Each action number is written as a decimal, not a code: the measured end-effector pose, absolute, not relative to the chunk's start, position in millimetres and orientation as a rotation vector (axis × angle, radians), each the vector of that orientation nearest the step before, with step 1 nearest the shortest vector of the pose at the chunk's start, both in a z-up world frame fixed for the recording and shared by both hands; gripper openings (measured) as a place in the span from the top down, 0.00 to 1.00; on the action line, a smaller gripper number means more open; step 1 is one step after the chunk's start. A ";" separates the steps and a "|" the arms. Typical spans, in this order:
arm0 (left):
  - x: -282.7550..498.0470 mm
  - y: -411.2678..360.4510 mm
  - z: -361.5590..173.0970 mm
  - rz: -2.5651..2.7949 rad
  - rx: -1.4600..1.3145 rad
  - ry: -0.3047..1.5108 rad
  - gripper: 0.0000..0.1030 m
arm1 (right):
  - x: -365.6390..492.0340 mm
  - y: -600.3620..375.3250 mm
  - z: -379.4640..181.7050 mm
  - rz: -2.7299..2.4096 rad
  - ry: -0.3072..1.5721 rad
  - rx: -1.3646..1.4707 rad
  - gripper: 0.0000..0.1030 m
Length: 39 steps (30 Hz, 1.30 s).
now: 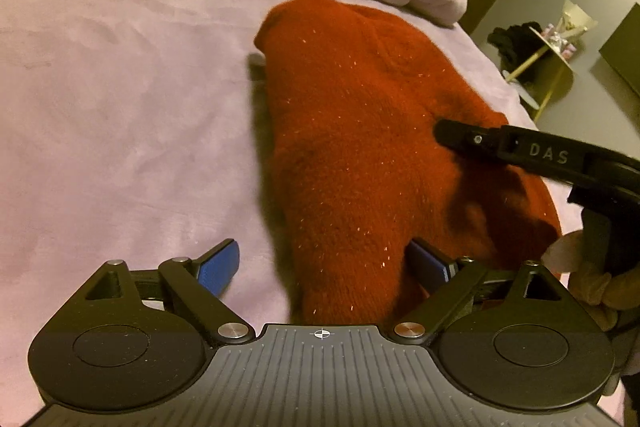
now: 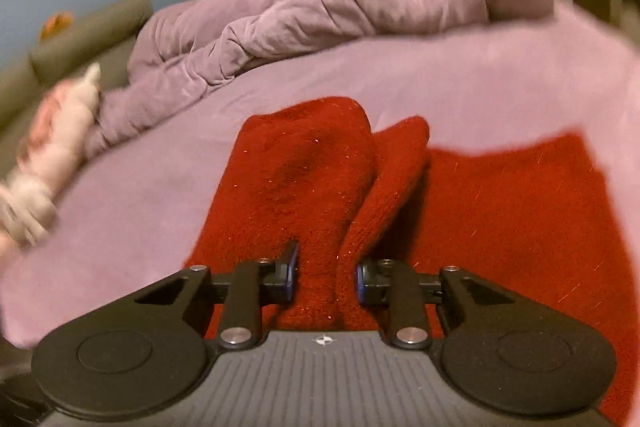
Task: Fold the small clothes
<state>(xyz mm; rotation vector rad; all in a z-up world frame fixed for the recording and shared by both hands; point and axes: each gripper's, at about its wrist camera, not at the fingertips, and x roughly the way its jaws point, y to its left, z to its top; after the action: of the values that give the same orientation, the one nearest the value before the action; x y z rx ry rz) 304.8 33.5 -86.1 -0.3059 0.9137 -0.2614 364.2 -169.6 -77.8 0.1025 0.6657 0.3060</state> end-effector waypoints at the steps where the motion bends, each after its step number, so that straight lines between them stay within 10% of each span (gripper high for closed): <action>1: 300.9 32.6 -83.0 -0.263 -0.293 0.906 0.08 | 358.2 -168.6 -72.9 0.288 0.645 0.072 0.78; 26: 280.7 -8.3 -76.9 -0.354 -0.212 0.919 0.06 | 322.4 -250.9 -106.8 -0.040 0.599 -0.089 0.78; 39: 285.4 -29.0 -98.5 -0.283 -0.117 0.973 0.07 | 314.5 -277.2 -103.5 0.140 0.693 0.229 0.62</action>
<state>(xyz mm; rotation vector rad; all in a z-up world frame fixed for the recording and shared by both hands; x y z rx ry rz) 285.4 -29.0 -98.5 -0.1174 0.9731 -0.2832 314.5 -277.2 -103.5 0.2293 0.6925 0.1395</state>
